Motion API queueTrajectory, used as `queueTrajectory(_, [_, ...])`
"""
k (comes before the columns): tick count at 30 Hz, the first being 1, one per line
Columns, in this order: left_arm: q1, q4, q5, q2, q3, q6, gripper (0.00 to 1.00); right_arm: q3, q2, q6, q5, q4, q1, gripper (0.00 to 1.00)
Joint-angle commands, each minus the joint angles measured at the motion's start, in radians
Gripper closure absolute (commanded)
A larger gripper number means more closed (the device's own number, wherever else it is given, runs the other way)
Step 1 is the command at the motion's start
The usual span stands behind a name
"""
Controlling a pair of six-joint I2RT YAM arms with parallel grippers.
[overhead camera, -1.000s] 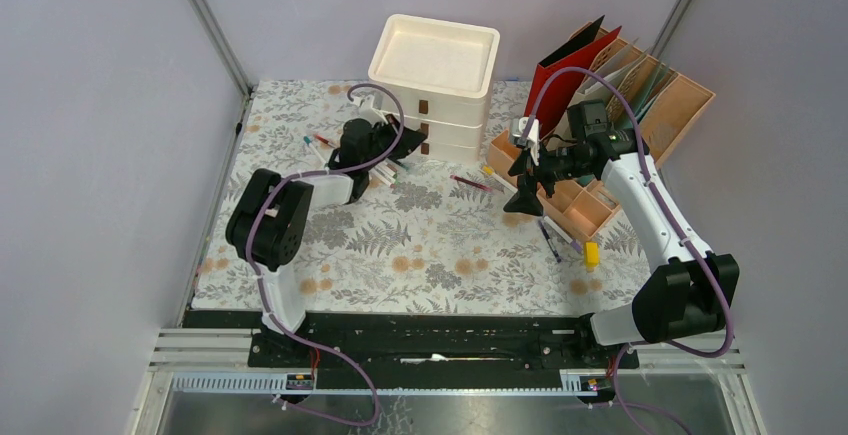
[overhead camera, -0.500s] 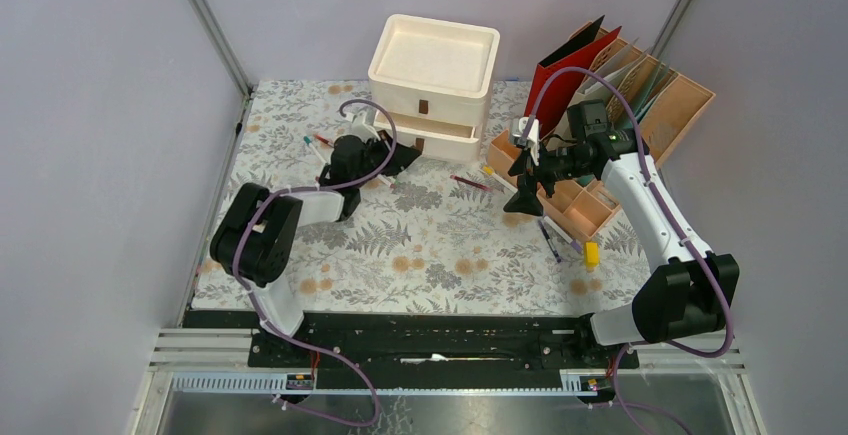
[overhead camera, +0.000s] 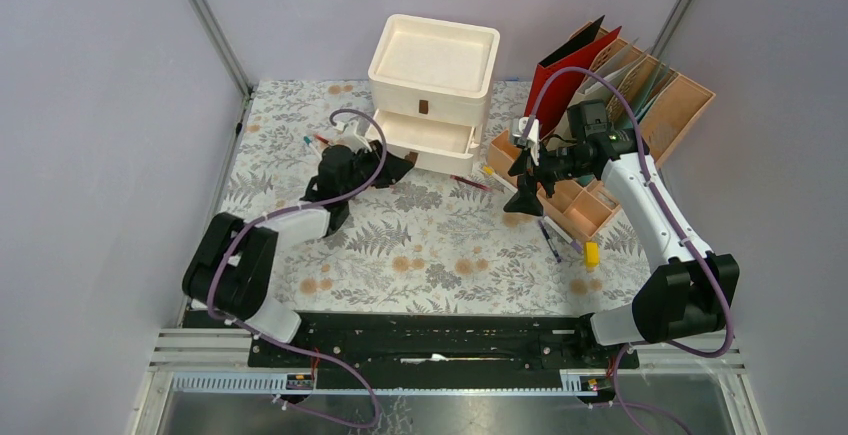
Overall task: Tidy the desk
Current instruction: Open the drawer in the storage box.
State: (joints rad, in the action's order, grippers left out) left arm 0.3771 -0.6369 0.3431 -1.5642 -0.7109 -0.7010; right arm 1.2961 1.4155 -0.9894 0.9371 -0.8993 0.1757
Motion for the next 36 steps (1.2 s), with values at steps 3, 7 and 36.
queueTrajectory(3, [0.005,0.07,-0.023,0.174,0.07,0.052,0.66,-0.003,-0.009,0.007,0.021,0.004,0.005,0.0])
queueTrajectory(7, [0.005,0.152,-0.076,0.308,0.126,0.091,0.53,-0.007,-0.007,0.007,-0.015,0.012,0.005,0.0])
queueTrajectory(36, [-0.02,0.826,-0.266,0.74,-0.078,0.532,0.01,-0.526,-0.131,0.347,-0.714,0.417,0.005,0.13])
